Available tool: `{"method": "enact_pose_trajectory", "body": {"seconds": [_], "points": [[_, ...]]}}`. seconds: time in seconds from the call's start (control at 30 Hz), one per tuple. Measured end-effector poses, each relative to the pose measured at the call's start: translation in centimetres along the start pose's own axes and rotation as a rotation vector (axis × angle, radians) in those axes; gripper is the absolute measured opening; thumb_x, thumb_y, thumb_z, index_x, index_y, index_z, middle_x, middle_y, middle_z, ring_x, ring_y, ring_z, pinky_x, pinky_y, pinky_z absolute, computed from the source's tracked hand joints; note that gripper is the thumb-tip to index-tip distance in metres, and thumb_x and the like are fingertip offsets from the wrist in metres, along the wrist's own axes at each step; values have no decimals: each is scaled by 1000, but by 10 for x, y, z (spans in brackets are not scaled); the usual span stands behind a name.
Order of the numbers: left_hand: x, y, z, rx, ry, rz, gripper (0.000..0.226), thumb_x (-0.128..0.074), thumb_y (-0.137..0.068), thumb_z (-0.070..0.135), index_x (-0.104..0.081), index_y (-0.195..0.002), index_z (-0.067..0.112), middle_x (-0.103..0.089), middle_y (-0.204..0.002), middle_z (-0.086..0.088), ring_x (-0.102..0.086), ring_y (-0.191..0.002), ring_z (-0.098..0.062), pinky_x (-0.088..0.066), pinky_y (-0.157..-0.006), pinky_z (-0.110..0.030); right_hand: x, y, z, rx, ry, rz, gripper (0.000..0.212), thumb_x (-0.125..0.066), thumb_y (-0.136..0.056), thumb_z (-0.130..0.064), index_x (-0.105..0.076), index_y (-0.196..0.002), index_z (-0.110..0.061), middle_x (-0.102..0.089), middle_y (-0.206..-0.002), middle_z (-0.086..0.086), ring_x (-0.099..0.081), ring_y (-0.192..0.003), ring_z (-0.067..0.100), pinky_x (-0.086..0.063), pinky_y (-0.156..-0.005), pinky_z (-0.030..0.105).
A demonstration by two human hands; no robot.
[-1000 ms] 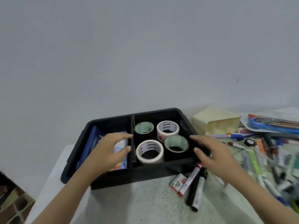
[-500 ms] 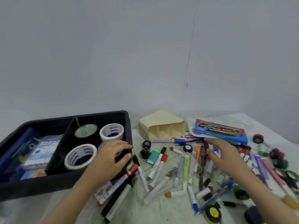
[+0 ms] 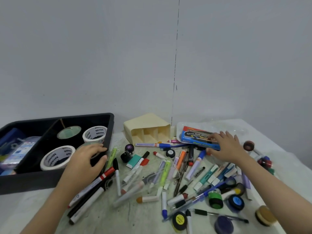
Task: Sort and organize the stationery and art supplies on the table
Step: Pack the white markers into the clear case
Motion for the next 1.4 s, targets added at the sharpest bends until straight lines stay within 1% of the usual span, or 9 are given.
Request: {"method": "enact_pose_trajectory", "body": {"seconds": [0.1, 0.27, 0.5, 0.6, 0.87, 1.03, 1.17, 1.27, 1.4], "points": [[-7, 1, 10, -53, -58, 36, 24, -67, -81, 21, -71, -104, 15, -63, -116, -5, -53, -109, -24, -36, -93, -37, 4, 3, 1, 44, -71, 1, 40, -58, -82, -55, -42, -114, -37, -53, -120, 2, -39, -125, 27, -11, -110, 58], [-21, 1, 45, -163, 32, 22, 42, -47, -82, 43, -65, -113, 21, -57, -121, 6, -49, -115, -14, -37, -98, -37, 14, 11, -2, 130, -163, 27, 69, -43, -48, -87, -40, -104, -46, -51, -93, -8, -47, -105, 19, -8, -109, 57], [-57, 0, 92, -225, 162, -275, 63, -48, -71, 70, -32, -130, 57, -30, -136, 30, -23, -125, 12, -25, -102, -25, 18, 38, -45, 379, -254, 12, 69, -52, -48, -85, -40, -108, -52, -50, -103, -12, -42, -105, 7, 6, -113, 51], [-72, -1, 100, -251, 107, -430, 82, -53, -63, 78, -17, -134, 60, -21, -144, 27, -17, -131, 7, -20, -109, -27, 16, 51, -63, 465, -292, 0, 73, -54, -50, -83, -43, -114, -50, -50, -109, -14, -41, -111, 4, 11, -114, 46], [-78, 9, 91, -151, 260, -524, 79, -68, -61, 56, -35, -132, 50, -39, -120, 35, -37, -115, 12, -44, -99, -28, 5, 62, -73, 522, -339, -11, 80, -43, -57, -85, -42, -126, -45, -48, -117, -21, -38, -112, -2, 8, -114, 43], [-81, 8, 79, -95, 201, -477, 76, -61, -63, 59, -34, -133, 47, -37, -128, 31, -29, -120, 10, -35, -107, -33, 3, 54, -49, 428, -357, 36, 75, -29, -71, -81, -44, -131, -38, -54, -125, -17, -41, -111, -1, -24, -110, 43], [-87, 6, 79, -49, 122, -489, 81, -53, -65, 63, -29, -140, 44, -25, -149, 13, -16, -139, -10, -24, -114, -41, 6, 34, -11, 299, -353, 109, 66, -39, -78, -68, -49, -130, -28, -56, -129, -6, -48, -120, 14, -34, -103, 34], [-94, 1, 88, -74, 101, -479, 79, -50, -66, 70, -32, -139, 46, -27, -148, 14, -22, -136, -9, -27, -112, -38, 9, 19, 21, 175, -252, 131, 46, -52, -92, -45, -47, -132, -24, -54, -132, 1, -48, -122, 20, -34, -99, 32], [-105, -4, 99, -101, 79, -494, 70, -52, -71, 62, -35, -137, 46, -29, -146, 18, -22, -130, -2, -24, -111, -34, 12, -4, 62, -26, -89, 125, 47, -46, -96, -38, -41, -139, -20, -50, -138, 5, -46, -125, 25, -37, -99, 35]]}}
Point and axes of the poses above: each hand's wrist, its own y-axis away from the middle knuckle, its own x-axis out of the back of the hand, z = x × y, the point moved 2 cm from there along -y, towards the middle knuckle
